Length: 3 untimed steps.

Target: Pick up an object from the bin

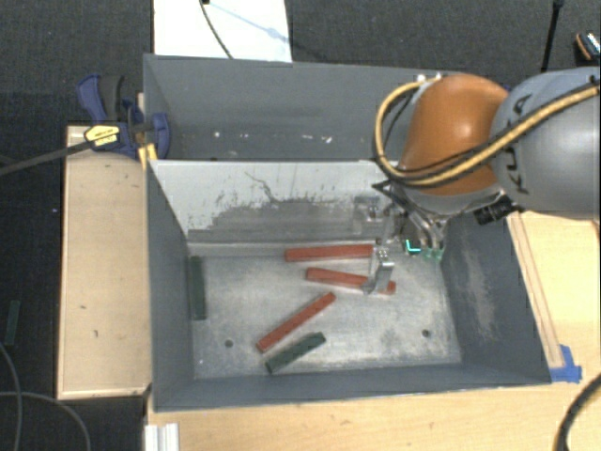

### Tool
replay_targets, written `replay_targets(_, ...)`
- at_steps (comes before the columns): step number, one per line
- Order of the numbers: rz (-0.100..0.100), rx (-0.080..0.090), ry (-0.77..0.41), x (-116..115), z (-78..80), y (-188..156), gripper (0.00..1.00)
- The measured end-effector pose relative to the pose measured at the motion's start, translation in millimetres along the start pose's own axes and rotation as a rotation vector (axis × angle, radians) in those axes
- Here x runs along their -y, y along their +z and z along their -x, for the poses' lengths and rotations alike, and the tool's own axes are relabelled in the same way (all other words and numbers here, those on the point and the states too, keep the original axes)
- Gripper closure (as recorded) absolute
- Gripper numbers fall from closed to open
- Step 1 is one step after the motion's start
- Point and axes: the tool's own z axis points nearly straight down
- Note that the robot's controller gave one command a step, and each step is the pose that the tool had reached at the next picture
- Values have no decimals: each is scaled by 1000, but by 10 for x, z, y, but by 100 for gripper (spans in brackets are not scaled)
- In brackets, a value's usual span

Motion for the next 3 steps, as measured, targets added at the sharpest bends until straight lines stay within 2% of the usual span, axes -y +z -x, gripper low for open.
replay_targets(1, 1, 6, 69, 324, -61, 970, 0)
replay_targets(2, 1, 16, 67, 314, -27, 905, 100)
replay_targets(3, 1, 9, 67, 313, -50, 933, 0)
